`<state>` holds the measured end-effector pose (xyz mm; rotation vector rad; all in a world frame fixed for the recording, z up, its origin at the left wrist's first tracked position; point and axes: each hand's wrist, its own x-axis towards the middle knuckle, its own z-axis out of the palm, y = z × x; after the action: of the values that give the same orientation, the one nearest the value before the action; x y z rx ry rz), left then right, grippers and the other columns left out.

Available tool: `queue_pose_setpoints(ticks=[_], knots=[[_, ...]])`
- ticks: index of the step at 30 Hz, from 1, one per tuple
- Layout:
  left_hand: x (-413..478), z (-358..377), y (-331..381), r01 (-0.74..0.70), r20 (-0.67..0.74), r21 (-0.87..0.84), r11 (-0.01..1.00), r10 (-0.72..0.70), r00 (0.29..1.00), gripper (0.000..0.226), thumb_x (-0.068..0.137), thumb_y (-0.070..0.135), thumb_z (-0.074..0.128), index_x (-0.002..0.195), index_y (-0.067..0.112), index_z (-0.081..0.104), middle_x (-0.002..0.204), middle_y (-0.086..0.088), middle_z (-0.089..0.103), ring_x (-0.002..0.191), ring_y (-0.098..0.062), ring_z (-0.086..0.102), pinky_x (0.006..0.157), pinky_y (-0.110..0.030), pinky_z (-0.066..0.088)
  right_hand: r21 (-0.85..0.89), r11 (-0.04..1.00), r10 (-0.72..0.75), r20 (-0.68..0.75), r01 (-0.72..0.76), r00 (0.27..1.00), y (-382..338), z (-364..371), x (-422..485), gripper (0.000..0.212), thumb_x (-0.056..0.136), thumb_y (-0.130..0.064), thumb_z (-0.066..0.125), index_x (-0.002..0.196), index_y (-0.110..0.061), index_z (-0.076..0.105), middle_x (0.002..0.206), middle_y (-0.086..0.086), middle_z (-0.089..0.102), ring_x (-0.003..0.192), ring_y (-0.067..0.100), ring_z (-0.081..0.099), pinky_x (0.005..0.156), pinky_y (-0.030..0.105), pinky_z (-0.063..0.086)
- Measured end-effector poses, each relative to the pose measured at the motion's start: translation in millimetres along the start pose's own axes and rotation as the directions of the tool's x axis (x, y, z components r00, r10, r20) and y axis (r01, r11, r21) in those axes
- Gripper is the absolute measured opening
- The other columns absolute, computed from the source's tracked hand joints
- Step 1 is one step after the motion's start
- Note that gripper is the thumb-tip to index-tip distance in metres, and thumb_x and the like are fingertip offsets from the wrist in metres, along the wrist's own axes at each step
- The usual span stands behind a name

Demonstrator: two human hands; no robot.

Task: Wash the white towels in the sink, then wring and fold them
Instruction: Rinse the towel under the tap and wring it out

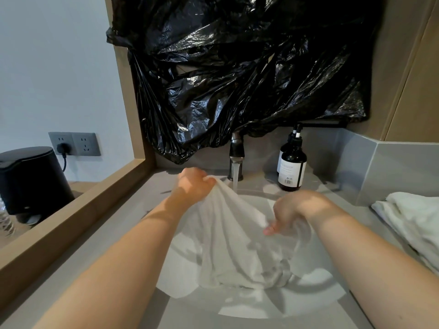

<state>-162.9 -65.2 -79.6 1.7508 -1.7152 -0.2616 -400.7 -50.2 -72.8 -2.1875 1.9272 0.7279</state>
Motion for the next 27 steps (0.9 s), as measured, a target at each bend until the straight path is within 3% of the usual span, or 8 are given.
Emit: queue_pose_setpoints(ticks=[4, 7, 10, 13, 14, 18, 23, 27], knots=[[-1.3, -6.1, 8.0, 0.061, 0.143, -0.039, 0.997, -0.055, 0.988, 0.026, 0.084, 0.025, 0.054, 0.063, 0.011, 0.053, 0.051, -0.004, 0.051, 0.053, -0.020, 0.050, 0.053, -0.024, 0.043, -0.066, 0.994, -0.088, -0.020, 0.087, 0.996, -5.6, 8.3, 9.2, 0.029, 0.084, -0.043, 0.067, 0.082, -0.015, 0.068, 0.070, -0.004, 0.055, 0.076, 0.022, 0.057, 0.067, 0.025, 0.049], [1.1, -10.4, 9.1, 0.106, 0.255, -0.159, 0.982, -0.063, 0.965, 0.027, 0.083, 0.023, 0.063, 0.063, 0.010, 0.049, 0.047, -0.002, 0.041, 0.044, -0.019, 0.040, 0.046, -0.021, 0.035, 0.387, 0.912, -0.013, -0.307, 0.137, 0.952, 0.3, 0.6, 19.5, 0.018, 0.085, -0.018, 0.060, 0.072, -0.006, 0.063, 0.068, 0.005, 0.051, 0.070, 0.025, 0.054, 0.061, 0.027, 0.042], [1.2, -17.0, 16.4, 0.155, 0.253, -0.469, 0.870, -0.036, 0.967, 0.022, 0.082, 0.024, 0.068, 0.071, 0.008, 0.058, 0.054, 0.000, 0.045, 0.051, -0.018, 0.043, 0.051, -0.023, 0.035, 0.868, 0.372, 0.170, -0.413, 0.330, 0.895, 1.8, -9.5, 20.2, 0.028, 0.078, -0.008, 0.061, 0.054, -0.008, 0.045, 0.055, 0.010, 0.043, 0.052, 0.025, 0.041, 0.050, 0.030, 0.030], [-1.2, -19.7, 25.3, -0.017, 0.259, -0.411, 0.911, 0.134, 0.957, 0.021, 0.088, 0.025, 0.062, 0.075, 0.007, 0.062, 0.064, 0.001, 0.049, 0.062, -0.015, 0.049, 0.058, -0.022, 0.041, 0.876, -0.088, 0.179, -0.455, 0.475, 0.872, -0.5, -19.1, 14.0, 0.029, 0.078, -0.017, 0.058, 0.055, -0.015, 0.040, 0.058, 0.008, 0.034, 0.057, 0.023, 0.033, 0.054, 0.036, 0.021], [-1.8, -18.3, 26.0, -0.101, 0.245, -0.242, 0.965, 0.161, 0.956, 0.024, 0.088, 0.025, 0.061, 0.069, 0.010, 0.060, 0.062, 0.002, 0.048, 0.060, -0.014, 0.048, 0.053, -0.020, 0.039, 0.854, -0.027, 0.187, -0.506, 0.519, 0.842, -3.4, -19.8, 11.6, 0.032, 0.084, -0.017, 0.055, 0.056, -0.016, 0.039, 0.058, 0.006, 0.033, 0.057, 0.022, 0.031, 0.054, 0.035, 0.020], [5.5, -7.3, 9.2, -0.076, 0.143, 0.302, 0.950, 0.034, 0.989, 0.024, 0.090, 0.028, 0.057, 0.072, 0.013, 0.062, 0.073, -0.002, 0.057, 0.073, -0.022, 0.053, 0.054, -0.024, 0.036, 0.396, 0.889, 0.081, -0.628, 0.229, 0.774, -7.8, -1.4, 5.8, 0.037, 0.103, -0.033, 0.032, 0.088, -0.012, 0.058, 0.088, 0.008, 0.060, 0.088, 0.027, 0.058, 0.073, 0.032, 0.042], [10.4, -9.3, -25.8, 0.154, -0.084, 0.263, 0.953, -0.136, 0.987, 0.031, 0.098, 0.034, 0.051, 0.117, 0.013, 0.063, 0.117, -0.013, 0.062, 0.112, -0.035, 0.057, 0.089, -0.036, 0.047, 0.308, 0.951, 0.031, -0.220, 0.040, 0.975, 23.4, 6.8, 8.9, 0.046, 0.080, -0.063, 0.064, 0.079, -0.017, 0.053, 0.086, -0.002, 0.058, 0.084, 0.020, 0.058, 0.074, 0.028, 0.046], [12.0, -8.5, -29.9, 0.181, -0.097, 0.252, 0.951, -0.162, 0.982, 0.027, 0.098, 0.029, 0.047, 0.113, 0.012, 0.061, 0.111, -0.012, 0.063, 0.107, -0.032, 0.058, 0.083, -0.034, 0.046, 0.031, 0.999, -0.017, -0.087, 0.019, 0.996, 22.1, 12.3, 9.4, 0.031, 0.076, -0.035, 0.071, 0.101, -0.017, 0.066, 0.085, -0.003, 0.063, 0.070, 0.016, 0.058, 0.059, 0.021, 0.042]])
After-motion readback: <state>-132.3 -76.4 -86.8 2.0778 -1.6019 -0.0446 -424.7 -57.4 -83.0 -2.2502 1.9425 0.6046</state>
